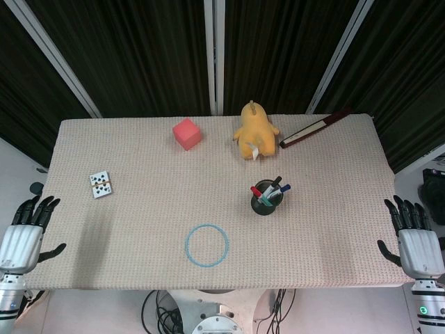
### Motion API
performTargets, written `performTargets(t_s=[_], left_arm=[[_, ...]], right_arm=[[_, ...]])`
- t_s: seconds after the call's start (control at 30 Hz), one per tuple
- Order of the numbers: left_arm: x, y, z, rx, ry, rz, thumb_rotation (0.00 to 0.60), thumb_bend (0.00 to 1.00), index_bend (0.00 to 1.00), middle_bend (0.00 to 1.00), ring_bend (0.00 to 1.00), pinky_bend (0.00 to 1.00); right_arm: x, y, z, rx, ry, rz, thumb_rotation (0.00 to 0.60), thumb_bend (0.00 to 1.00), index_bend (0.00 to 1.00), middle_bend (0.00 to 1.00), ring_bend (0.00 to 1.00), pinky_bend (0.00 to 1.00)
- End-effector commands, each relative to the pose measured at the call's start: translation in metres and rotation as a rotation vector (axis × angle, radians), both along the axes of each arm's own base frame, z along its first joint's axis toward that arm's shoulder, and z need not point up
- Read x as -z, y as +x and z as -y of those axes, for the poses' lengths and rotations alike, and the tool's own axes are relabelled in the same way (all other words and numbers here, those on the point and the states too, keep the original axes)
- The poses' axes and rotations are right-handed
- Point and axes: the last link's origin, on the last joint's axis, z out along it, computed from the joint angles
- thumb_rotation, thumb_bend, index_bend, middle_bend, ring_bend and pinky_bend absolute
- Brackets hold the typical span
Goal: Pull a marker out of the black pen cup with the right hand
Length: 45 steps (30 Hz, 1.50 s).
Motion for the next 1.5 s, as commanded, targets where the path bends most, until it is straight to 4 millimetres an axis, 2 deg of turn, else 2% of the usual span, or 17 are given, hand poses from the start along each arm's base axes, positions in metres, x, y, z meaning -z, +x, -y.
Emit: performTargets(t_s=[0.03,0.3,0.5,0.6,0.77,0.83,0.9,0.97,1.0,1.03,1.1,1.3,1.5], left_arm=[[0.0,0.0,0.0,-0.005,-0.004,0.0,0.6,0.0,0.11,0.09,0.0,0.1],[0.001,0.001,0.003,-0.009,-0.007,0.003,0.6,0.0,0.11,0.09,0.0,0.1],[0.002,0.003,0.0,-0.002,-0.01,0.002,0.6,0.0,0.11,0.09,0.0,0.1],[0.002,0.003,-0.001,-0.002,-0.015,0.002,0.6,0.0,0.11,0.09,0.0,0.1],[0.002,0.002,-0.002,-0.012,-0.025,0.005,0.6,0.0,0.11,0.09,0.0,0.1],[0.003,0.0,-0.002,-0.023,-0.027,0.009,0.6,0.0,0.11,0.09,0.0,0.1],[0.004,-0.002,-0.002,-0.031,-0.03,0.012,0.6,0.0,0.11,0.09,0.0,0.1],[0.005,-0.004,-0.002,-0.042,-0.037,0.015,0.6,0.0,0.11,0.09,0.0,0.1],[0.005,-0.005,-0.002,-0.049,-0.04,0.017,0.6,0.0,0.11,0.09,0.0,0.1],[0.006,-0.007,-0.002,-0.057,-0.042,0.02,0.6,0.0,0.11,0.09,0.0,0.1],[0.007,-0.008,-0.002,-0.064,-0.044,0.025,0.6,0.0,0.11,0.09,0.0,0.1],[0.01,-0.012,0.0,-0.077,-0.056,0.024,0.6,0.0,0.11,0.09,0.0,0.1],[0.008,-0.014,0.001,-0.081,-0.055,0.026,0.6,0.0,0.11,0.09,0.0,0.1]], right_arm=[[0.002,-0.001,0.0,0.001,0.008,0.006,0.6,0.21,0.0,0.0,0.0,0.0],[0.001,-0.001,0.001,-0.009,0.016,0.007,0.6,0.21,0.0,0.0,0.0,0.0],[0.004,0.007,0.009,-0.059,-0.003,-0.032,0.6,0.21,0.0,0.0,0.0,0.0],[0.007,0.013,0.019,-0.062,0.023,-0.032,0.6,0.21,0.0,0.0,0.0,0.0],[0.019,0.032,0.053,-0.059,0.087,-0.02,0.6,0.23,0.0,0.05,0.0,0.01],[0.027,0.043,0.071,-0.076,0.108,0.007,0.6,0.24,0.0,0.06,0.0,0.07],[0.035,0.051,0.083,-0.088,0.127,0.008,0.6,0.24,0.0,0.09,0.01,0.17],[0.045,0.062,0.095,-0.114,0.135,0.0,0.6,0.23,0.0,0.1,0.07,0.27],[0.05,0.068,0.099,-0.127,0.14,0.001,0.6,0.22,0.01,0.11,0.13,0.36],[0.055,0.074,0.104,-0.141,0.142,0.006,0.6,0.21,0.03,0.12,0.16,0.41],[0.062,0.082,0.11,-0.158,0.141,-0.003,0.6,0.2,0.1,0.17,0.25,0.51],[0.08,0.097,0.125,-0.179,0.135,-0.032,0.6,0.21,0.23,0.27,0.3,0.57],[0.098,0.104,0.135,-0.175,0.151,0.005,0.6,0.21,0.3,0.32,0.32,0.59]])
